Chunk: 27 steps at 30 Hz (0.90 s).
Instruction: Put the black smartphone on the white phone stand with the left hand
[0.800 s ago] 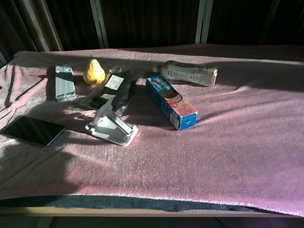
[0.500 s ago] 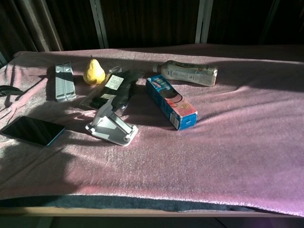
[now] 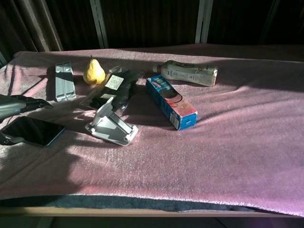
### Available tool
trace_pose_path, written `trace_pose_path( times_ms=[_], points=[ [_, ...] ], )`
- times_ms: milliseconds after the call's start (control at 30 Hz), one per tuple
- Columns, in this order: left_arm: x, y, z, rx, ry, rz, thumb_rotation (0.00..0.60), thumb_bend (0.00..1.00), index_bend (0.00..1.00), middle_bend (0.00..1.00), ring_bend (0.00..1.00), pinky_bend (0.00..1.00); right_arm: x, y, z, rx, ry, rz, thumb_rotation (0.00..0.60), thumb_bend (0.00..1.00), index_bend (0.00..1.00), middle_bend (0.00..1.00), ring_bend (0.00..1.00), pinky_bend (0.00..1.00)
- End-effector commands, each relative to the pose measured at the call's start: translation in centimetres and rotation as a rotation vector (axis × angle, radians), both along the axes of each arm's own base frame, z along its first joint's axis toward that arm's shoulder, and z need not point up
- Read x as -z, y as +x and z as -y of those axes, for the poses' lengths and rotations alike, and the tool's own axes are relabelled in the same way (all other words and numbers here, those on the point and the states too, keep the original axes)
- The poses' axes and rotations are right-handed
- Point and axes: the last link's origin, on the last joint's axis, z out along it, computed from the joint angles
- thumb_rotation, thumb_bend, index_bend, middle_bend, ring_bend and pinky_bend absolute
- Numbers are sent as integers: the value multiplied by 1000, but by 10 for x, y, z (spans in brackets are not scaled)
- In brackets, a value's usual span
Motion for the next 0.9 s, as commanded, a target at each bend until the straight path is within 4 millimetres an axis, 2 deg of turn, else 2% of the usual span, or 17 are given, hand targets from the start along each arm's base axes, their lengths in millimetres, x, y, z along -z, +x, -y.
trace_pose_path(
  times_ms=[33, 367, 500, 733, 900],
  points=[
    [3, 0, -10, -35, -15, -42, 600, 348, 0, 0, 0, 0, 2, 1, -1, -7, 14, 0, 600, 119, 0, 0, 0, 0],
    [7, -9, -12, -111, -20, -75, 600, 346, 40, 1, 0, 0, 4, 3, -2, -14, 35, 4, 600, 119, 0, 0, 0, 0],
    [11, -11, -12, -124, -29, -78, 600, 346, 79, 31, 0, 0, 5, 3, -2, -13, 35, 4, 600, 119, 0, 0, 0, 0],
    [14, -12, -14, -115, -31, -79, 600, 345, 227, 134, 0, 0, 4, 2, -3, -14, 45, 10, 600, 119, 0, 0, 0, 0],
    [18, -16, -16, -130, -37, -79, 600, 345, 411, 266, 0, 0, 3, 2, -4, -17, 53, 17, 600, 119, 0, 0, 0, 0]
  ],
)
